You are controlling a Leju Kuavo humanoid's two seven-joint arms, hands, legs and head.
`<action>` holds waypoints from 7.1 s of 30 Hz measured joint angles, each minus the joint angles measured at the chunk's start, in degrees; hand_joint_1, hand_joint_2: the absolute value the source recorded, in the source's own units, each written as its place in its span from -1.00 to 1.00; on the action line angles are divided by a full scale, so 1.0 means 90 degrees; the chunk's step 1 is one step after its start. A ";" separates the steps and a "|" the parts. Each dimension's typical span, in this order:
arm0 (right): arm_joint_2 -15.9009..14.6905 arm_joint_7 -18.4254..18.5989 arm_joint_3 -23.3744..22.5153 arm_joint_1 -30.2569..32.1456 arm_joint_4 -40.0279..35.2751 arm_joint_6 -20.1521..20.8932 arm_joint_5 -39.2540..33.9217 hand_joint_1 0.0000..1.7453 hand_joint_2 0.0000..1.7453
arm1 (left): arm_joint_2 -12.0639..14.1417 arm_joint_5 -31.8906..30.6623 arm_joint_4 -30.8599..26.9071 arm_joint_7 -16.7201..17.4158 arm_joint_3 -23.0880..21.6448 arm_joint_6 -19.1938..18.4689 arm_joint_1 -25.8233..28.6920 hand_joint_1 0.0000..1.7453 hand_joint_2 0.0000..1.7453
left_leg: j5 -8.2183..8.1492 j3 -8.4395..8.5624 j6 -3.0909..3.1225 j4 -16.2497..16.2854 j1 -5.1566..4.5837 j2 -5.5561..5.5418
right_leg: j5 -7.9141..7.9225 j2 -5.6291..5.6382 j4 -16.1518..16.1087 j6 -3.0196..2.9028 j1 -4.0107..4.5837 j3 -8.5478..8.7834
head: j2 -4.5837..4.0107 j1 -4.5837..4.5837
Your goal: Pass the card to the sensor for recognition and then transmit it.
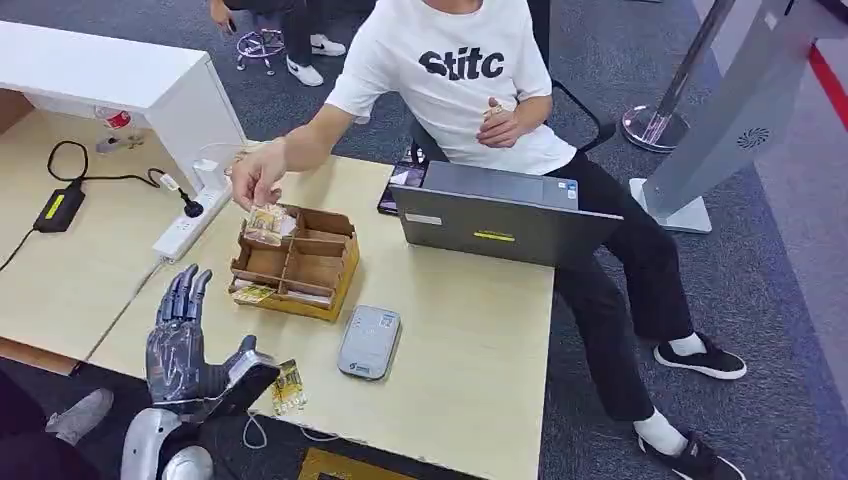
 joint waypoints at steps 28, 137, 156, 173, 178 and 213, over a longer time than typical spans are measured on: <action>0.0420 0.0289 0.0447 -0.0192 -0.0010 -0.0102 0.0673 -1.00 1.00 | 0.0682 -0.3081 0.0712 0.1335 -0.1340 0.1177 -0.0726 -1.00 1.00 | 0.0003 0.0001 -0.0005 0.0000 0.0007 0.0007 | 0.0004 0.0009 0.0004 -0.0006 0.0006 -0.0002 | 0.0000 -0.0002; 0.0563 0.0542 0.0760 -0.0289 -0.0005 -0.0136 0.1095 -1.00 1.00 | 0.0838 -0.0516 0.1450 0.0310 -0.1114 0.1071 -0.1650 1.00 1.00 | 0.0023 -0.0004 -0.0022 0.0001 0.0014 0.0006 | 0.0020 0.0010 0.0017 -0.0018 0.0011 -0.0009 | 0.0000 -0.0010; 0.0573 0.0537 0.0760 -0.0289 -0.0005 -0.0202 0.1100 -1.00 1.00 | 0.0830 -0.0471 0.0804 0.0153 -0.0820 0.1029 -0.1236 -1.00 1.00 | 0.0020 -0.0013 -0.0023 0.0001 0.0012 0.0024 | 0.0019 0.0027 0.0015 -0.0019 0.0011 -0.0014 | 0.0000 -0.0010; 0.0576 0.0559 0.0758 -0.0288 -0.0005 -0.0168 0.1095 -1.00 1.00 | 0.1134 -0.2505 0.0692 0.1384 -0.0968 0.0910 -0.0348 -1.00 1.00 | 0.0021 -0.0012 -0.0024 0.0000 0.0015 0.0023 | 0.0021 0.0024 0.0018 -0.0022 0.0011 -0.0016 | 0.0000 -0.0012; 0.0576 0.0563 0.0758 -0.0289 -0.0005 -0.0136 0.1154 -1.00 1.00 | 0.1376 -0.2445 0.1039 0.1403 -0.0821 0.0891 -0.0528 -1.00 1.00 | 0.0024 -0.0012 -0.0027 0.0000 0.0016 0.0023 | 0.0022 0.0024 0.0019 -0.0022 0.0011 -0.0015 | 0.0000 -0.0010; 0.0580 0.0731 0.0913 -0.0327 -0.0005 -0.0085 0.1365 -1.00 1.00 | 0.1330 -0.1979 0.4311 0.0922 -0.0556 0.1093 -0.2609 -1.00 1.00 | 0.0031 -0.0012 -0.0035 0.0001 0.0015 0.0025 | 0.0025 0.0026 0.0020 -0.0025 0.0011 -0.0019 | 0.0000 -0.0010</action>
